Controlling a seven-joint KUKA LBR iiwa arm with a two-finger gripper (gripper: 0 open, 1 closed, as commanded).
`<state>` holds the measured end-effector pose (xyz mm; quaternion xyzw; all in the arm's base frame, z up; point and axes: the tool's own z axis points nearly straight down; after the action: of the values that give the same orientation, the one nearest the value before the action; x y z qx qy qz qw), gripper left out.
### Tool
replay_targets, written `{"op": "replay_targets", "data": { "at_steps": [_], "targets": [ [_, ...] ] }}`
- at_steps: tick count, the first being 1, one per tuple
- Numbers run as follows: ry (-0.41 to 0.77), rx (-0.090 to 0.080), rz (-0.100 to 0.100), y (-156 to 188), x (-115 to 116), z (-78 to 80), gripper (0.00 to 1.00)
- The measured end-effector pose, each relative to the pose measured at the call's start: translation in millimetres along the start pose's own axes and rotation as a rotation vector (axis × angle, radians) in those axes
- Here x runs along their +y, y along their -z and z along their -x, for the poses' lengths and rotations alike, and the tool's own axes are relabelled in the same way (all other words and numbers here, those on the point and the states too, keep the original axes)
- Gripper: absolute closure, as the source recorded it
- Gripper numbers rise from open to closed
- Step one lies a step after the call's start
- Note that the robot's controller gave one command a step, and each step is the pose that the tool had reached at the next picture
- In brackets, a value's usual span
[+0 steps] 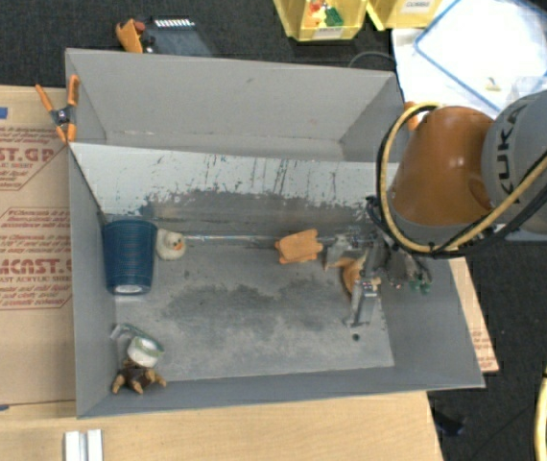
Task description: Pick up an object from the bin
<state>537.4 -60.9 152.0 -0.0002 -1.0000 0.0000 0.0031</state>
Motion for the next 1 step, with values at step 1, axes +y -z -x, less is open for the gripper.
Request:
{"op": "replay_targets", "data": {
  "at_steps": [1],
  "targets": [
    [0.001,-0.007,-0.001,4.1,0.1,1.9,0.0]
  ]
}}
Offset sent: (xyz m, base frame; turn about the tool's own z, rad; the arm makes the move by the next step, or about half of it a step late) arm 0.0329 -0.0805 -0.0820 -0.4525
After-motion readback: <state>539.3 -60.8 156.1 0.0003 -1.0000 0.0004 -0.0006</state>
